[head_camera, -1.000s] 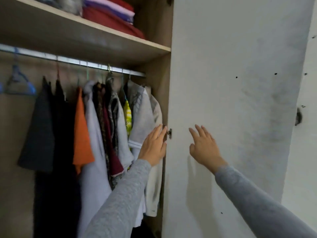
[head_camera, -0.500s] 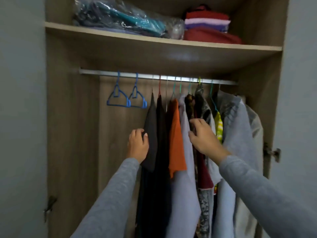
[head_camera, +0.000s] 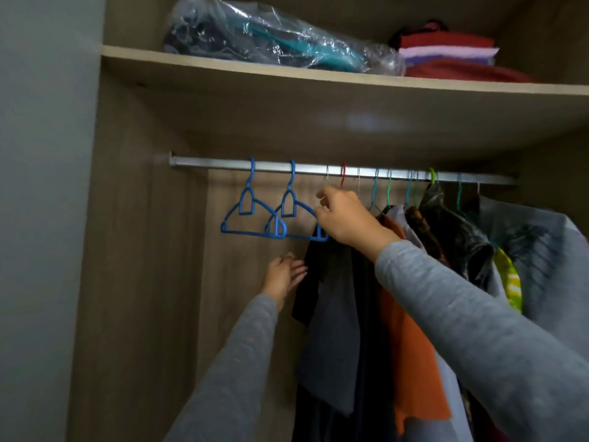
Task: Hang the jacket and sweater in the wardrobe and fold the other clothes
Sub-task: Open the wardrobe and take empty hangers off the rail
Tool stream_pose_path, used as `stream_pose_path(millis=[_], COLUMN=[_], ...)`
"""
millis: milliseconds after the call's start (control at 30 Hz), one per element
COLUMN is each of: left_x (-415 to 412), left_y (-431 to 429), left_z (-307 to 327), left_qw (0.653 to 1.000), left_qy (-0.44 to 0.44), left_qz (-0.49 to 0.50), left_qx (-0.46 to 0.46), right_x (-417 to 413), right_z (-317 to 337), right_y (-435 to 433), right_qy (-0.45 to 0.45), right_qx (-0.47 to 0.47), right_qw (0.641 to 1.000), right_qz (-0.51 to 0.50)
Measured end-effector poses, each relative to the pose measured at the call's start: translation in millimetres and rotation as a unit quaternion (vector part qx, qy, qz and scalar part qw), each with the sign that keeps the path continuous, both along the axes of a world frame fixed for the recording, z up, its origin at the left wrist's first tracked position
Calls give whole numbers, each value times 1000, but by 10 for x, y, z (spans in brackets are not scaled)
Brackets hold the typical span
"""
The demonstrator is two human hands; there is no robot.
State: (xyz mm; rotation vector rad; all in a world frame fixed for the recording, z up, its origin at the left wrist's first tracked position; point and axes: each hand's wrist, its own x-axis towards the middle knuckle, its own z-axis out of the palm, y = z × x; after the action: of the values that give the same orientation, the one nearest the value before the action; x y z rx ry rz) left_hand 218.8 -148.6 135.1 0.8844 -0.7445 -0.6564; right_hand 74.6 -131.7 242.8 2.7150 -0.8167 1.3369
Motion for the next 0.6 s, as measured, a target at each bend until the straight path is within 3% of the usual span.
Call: stream_pose_path(millis=[100,267,600], left_x=[60,183,443], left_y=[-110,-309,-538], left_z=[112,203,291], left_qw=[996,987,986], left_qy=[56,79,58], left_qz=[-63,-124,-97], left_qx=[-17,-71,-123], right_x=[208,445,634], right_z=[45,42,46], right_y=[-54,-176,-345], right_qy=[45,93,42], right_qx=[23,-6,97], right_qw=[998,990,987], right_qz=[-45,-107,-117])
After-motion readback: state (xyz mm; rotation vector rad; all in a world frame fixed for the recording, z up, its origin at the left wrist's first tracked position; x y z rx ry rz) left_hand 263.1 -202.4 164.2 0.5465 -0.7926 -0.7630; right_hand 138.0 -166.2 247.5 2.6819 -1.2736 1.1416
